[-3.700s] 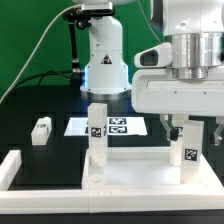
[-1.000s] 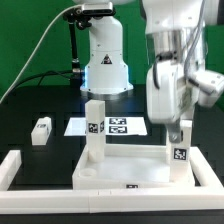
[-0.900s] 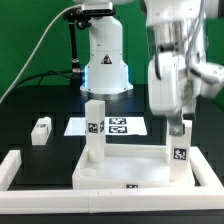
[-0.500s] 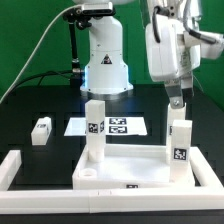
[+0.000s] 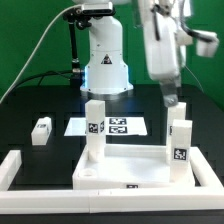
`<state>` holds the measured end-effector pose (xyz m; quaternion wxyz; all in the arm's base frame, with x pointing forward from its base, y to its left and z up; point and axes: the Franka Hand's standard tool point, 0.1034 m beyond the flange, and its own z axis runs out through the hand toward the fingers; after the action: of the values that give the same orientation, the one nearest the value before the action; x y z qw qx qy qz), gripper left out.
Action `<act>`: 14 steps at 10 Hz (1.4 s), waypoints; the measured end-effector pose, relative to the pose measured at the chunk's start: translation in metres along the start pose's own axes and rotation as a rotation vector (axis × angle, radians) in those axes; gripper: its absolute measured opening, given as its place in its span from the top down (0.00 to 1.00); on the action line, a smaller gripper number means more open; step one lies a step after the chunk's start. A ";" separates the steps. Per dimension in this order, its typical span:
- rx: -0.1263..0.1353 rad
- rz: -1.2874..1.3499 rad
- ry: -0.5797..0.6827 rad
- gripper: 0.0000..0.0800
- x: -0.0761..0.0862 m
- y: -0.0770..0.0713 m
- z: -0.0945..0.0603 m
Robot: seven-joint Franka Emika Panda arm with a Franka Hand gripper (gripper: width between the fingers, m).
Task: Assemble desk
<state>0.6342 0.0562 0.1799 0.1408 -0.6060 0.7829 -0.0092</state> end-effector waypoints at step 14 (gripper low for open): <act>-0.091 -1.273 0.064 0.19 0.229 0.050 -0.001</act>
Offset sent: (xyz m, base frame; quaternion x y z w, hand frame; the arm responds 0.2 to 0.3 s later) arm -0.0163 -0.0262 -0.0002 0.0126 0.0243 -0.1929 0.9808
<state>0.5351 -0.1482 0.1238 0.0585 -0.9573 0.2728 -0.0756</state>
